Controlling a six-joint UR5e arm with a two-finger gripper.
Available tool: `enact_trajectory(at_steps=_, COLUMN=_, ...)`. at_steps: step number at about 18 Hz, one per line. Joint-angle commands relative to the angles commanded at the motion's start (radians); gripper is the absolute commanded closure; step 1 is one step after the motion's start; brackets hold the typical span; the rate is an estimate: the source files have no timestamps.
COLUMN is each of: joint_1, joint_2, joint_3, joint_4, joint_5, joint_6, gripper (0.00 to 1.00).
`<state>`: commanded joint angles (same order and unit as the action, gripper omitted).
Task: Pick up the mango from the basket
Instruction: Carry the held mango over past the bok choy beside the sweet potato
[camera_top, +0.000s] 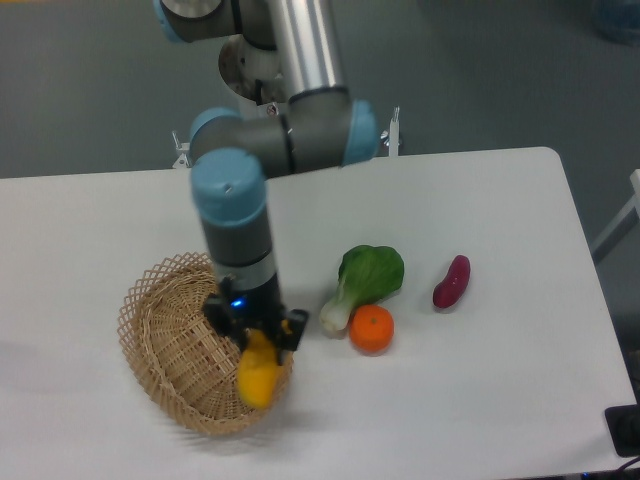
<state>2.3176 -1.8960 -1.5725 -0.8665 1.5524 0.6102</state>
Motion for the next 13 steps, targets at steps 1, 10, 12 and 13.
enact_trajectory(at_steps=1, joint_1=0.022, joint_2=0.0, joint_3=0.014, joint_4=-0.02, joint_5=0.0, joint_6=0.028, gripper=0.64)
enact_trajectory(at_steps=10, joint_1=0.233, joint_2=0.0, joint_3=0.092, joint_4=-0.22, joint_5=-0.021, joint_6=0.333, gripper=0.63)
enact_trajectory(at_steps=12, joint_1=0.275, joint_2=0.0, joint_3=0.091, joint_4=-0.22, joint_5=-0.021, joint_6=0.39, gripper=0.63)
enact_trajectory(at_steps=13, joint_1=0.292, joint_2=0.0, joint_3=0.092, joint_4=-0.22, joint_5=-0.021, joint_6=0.419, gripper=0.63)
